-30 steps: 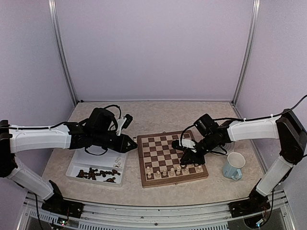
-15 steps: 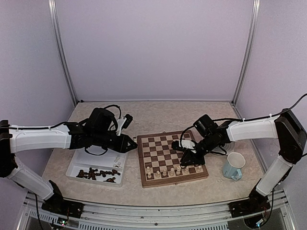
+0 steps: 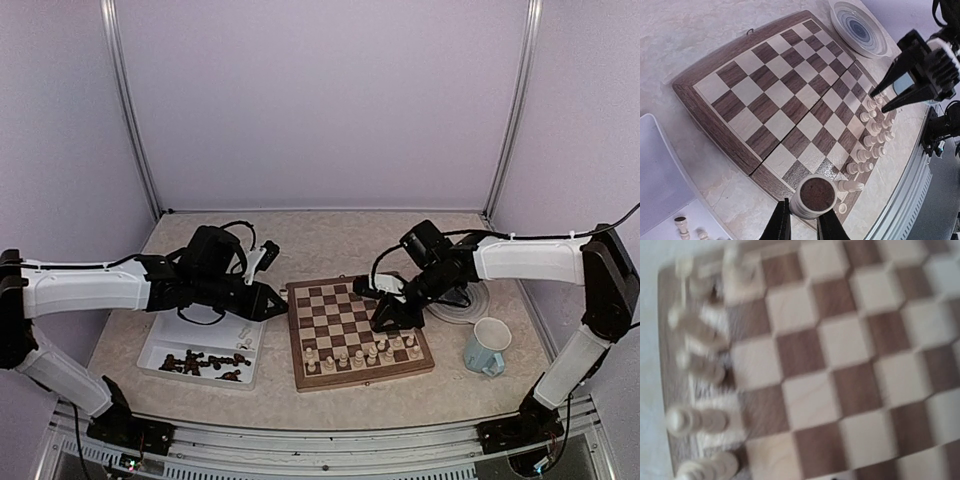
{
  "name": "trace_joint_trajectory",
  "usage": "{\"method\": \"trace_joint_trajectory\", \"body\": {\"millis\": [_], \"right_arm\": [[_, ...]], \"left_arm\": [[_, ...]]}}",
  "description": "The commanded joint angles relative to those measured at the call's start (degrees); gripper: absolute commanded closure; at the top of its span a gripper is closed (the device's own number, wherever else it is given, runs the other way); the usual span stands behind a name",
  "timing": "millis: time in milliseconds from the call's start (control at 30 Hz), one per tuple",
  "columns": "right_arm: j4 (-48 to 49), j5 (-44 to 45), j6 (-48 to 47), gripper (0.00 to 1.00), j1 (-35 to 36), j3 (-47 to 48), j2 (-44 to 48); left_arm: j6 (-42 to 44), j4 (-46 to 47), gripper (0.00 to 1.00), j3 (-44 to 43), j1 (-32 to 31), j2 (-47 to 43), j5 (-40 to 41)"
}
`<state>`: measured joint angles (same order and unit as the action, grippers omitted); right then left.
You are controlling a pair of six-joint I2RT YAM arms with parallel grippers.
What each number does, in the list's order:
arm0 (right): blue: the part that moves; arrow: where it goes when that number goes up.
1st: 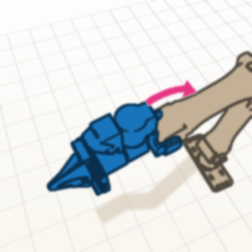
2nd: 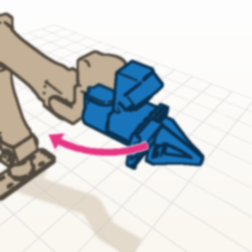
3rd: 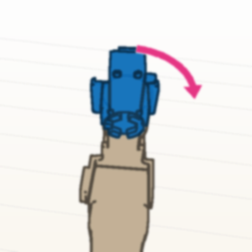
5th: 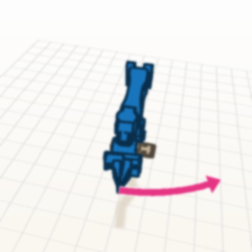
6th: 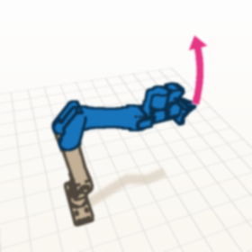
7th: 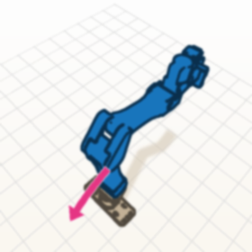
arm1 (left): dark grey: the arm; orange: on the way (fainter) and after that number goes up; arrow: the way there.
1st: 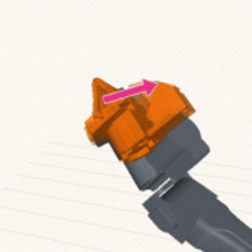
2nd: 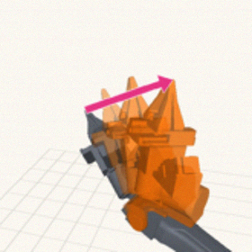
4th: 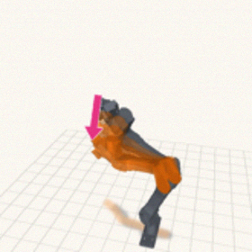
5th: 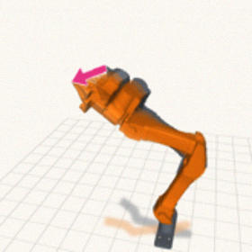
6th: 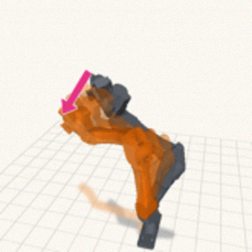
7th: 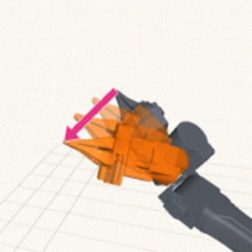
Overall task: Set up the chess pieces on the board
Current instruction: Pass from the left arm to the right
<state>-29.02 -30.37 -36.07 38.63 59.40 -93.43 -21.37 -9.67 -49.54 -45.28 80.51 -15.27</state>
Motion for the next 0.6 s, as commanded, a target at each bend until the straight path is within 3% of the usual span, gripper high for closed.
{"method": "trace_joint_trajectory", "body": {"millis": [0,200,400,567], "right_arm": [[-6.52,-1.1,-3.91,0.72,0.61,8.76,2.84],[-11.22,3.41,-10.25,0.64,5.7,18.93,0.14],[-11.3,12.85,-16.49,0.62,12.52,22.82,-2.89],[-11.86,15.33,-19.08,0.57,15.59,27.12,-5.59]], "left_arm": [[2.08,-0.78,0.91,-2.63,0.28,2.18,-8.54],[3.32,-3.65,0.89,-5.65,0.19,4.78,-17.0],[3.35,-4.84,0.89,-7.08,-0.62,6.52,-22.44],[3.69,-5.97,0.89,-8.23,-0.95,7.62,-25.31]]}}
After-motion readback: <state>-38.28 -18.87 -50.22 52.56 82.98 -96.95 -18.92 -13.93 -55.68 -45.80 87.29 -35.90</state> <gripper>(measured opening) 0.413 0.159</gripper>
